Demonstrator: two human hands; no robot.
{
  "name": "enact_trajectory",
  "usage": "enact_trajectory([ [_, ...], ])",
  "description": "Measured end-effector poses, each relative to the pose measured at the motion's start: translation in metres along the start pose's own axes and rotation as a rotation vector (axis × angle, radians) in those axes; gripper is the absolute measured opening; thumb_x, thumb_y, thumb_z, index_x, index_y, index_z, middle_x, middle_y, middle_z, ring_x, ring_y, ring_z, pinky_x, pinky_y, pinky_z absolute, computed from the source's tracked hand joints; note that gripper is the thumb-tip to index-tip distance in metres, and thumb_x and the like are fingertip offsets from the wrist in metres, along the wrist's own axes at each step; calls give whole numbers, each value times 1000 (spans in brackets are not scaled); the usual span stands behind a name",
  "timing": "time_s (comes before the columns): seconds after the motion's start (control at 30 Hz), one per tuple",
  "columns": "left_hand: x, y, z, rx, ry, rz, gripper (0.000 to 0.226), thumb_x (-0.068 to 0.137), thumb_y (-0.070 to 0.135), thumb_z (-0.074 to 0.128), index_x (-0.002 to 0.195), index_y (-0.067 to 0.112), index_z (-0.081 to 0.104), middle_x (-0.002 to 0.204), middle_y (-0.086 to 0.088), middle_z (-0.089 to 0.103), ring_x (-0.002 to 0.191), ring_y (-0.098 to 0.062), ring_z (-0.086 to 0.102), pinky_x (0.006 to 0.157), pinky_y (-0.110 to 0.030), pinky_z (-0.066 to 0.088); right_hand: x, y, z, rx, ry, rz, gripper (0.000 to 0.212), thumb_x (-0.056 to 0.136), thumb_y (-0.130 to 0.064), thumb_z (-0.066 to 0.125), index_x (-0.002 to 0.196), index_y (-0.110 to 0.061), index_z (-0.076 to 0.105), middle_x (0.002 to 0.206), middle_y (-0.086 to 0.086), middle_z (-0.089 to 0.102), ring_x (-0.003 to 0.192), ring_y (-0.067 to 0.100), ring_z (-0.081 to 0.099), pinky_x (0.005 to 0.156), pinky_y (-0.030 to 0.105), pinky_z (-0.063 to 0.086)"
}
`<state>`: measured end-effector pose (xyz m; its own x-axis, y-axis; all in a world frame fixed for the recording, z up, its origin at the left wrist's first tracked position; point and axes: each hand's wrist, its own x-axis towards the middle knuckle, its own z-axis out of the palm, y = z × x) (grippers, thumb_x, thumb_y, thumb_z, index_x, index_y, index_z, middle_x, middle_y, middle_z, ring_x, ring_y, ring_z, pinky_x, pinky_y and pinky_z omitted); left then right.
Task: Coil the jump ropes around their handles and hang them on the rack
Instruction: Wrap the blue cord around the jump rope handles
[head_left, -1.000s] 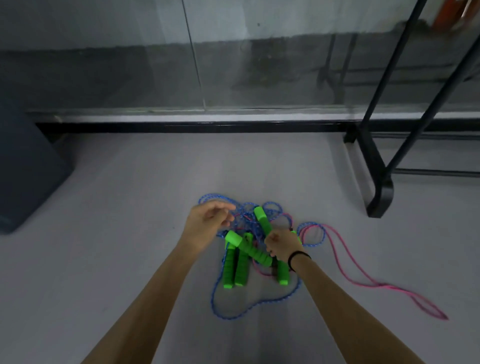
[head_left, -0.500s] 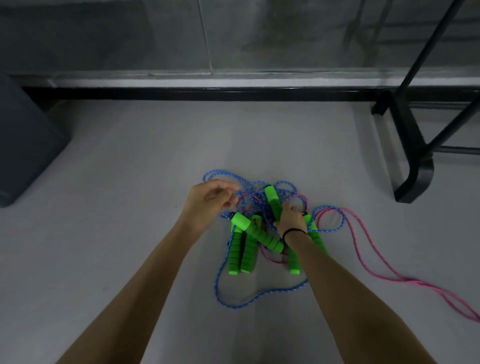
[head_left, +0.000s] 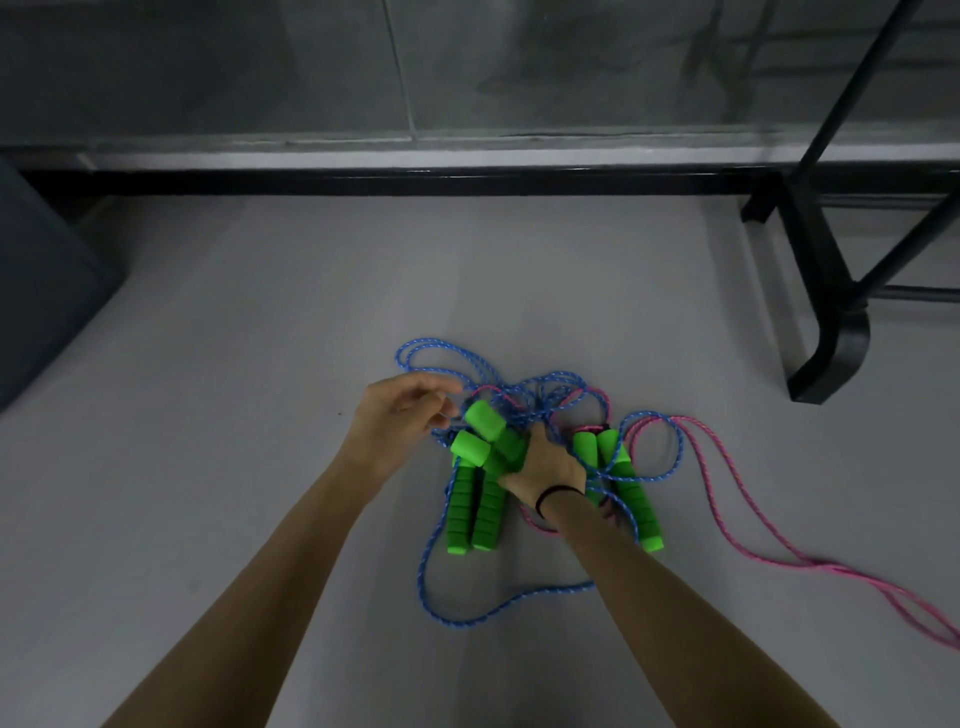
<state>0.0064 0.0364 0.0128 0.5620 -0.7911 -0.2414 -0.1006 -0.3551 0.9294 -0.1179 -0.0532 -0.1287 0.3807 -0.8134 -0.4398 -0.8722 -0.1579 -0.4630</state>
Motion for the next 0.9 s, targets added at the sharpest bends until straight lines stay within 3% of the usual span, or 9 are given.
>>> enact_trajectory([
  [0.1, -1, -2, -1, 0, -8, -8, 28, 90, -3, 47, 84, 15, 68, 57, 8, 65, 49, 4, 57, 53, -5, 43, -8, 3, 9, -159, -39, -36, 62, 70, -40, 75, 121, -18, 47, 120, 9, 59, 110, 31, 58, 88, 41, 47],
  [0.27, -4, -2, -1, 4, -11, -4, 31, 90, -2, 47, 80, 19, 68, 60, 7, 64, 51, 3, 57, 55, -7, 44, -6, 6, 4, -262, 70, -28, 39, 74, -30, 69, 109, -16, 60, 114, 7, 62, 106, 29, 60, 83, 38, 50],
  [0.37, -7, 1, -2, -11, -1, 5, 25, 90, -3, 47, 88, 10, 68, 65, 2, 63, 49, 5, 57, 53, -5, 44, -9, -1, -22, 41, 76, -21, 47, 69, -47, 70, 96, -9, 67, 98, 13, 68, 95, 30, 64, 72, 34, 48],
  [0.47, -7, 4, -4, -22, 23, 7, 25, 90, 1, 49, 84, 17, 67, 72, 0, 61, 50, 4, 56, 51, -5, 43, -13, -20, -74, 462, 32, -85, 35, 75, -40, 69, 90, -9, 68, 87, 12, 67, 89, 27, 64, 72, 32, 47],
  [0.57, -7, 15, -5, -56, 36, 0, 21, 91, 4, 50, 86, 15, 66, 76, 1, 62, 58, -3, 58, 52, -6, 44, -30, -45, -136, 695, 39, -252, 31, 59, -40, 73, 80, -19, 66, 91, 13, 72, 90, 33, 67, 84, 49, 54],
  [0.63, -9, 25, -4, -106, 21, 18, 19, 92, 3, 47, 95, 9, 65, 77, 0, 62, 59, -4, 58, 53, -7, 44, -51, -60, -174, 727, 51, -415, 31, 62, -28, 74, 89, -19, 62, 90, 15, 70, 87, 36, 67, 79, 52, 55],
  [0.7, -13, 38, -1, -166, 11, 74, 18, 93, 1, 47, 102, 6, 61, 79, -1, 62, 56, 1, 59, 53, -7, 44, -73, -74, -208, 733, 34, -559, 31, 75, -5, 69, 102, -8, 55, 83, 13, 66, 76, 31, 67, 70, 42, 58],
  [0.77, -14, 49, 1, -217, 56, 145, 24, 90, -3, 52, 112, 5, 55, 88, -4, 61, 65, 0, 61, 56, -8, 46, -96, -85, -232, 728, -16, -669, 27, 79, 0, 66, 103, -7, 55, 76, 9, 64, 62, 19, 64, 60, 32, 57],
  [0.9, -13, 84, 1, -240, 70, 263, 69, 76, -1, 71, 134, 12, 37, 129, -4, 48, 113, -15, 53, 75, -13, 51, -123, -99, -255, 658, -106, -737, 20, 78, -2, 68, 88, -17, 60, 72, 4, 66, 64, 19, 64, 61, 34, 58],
])
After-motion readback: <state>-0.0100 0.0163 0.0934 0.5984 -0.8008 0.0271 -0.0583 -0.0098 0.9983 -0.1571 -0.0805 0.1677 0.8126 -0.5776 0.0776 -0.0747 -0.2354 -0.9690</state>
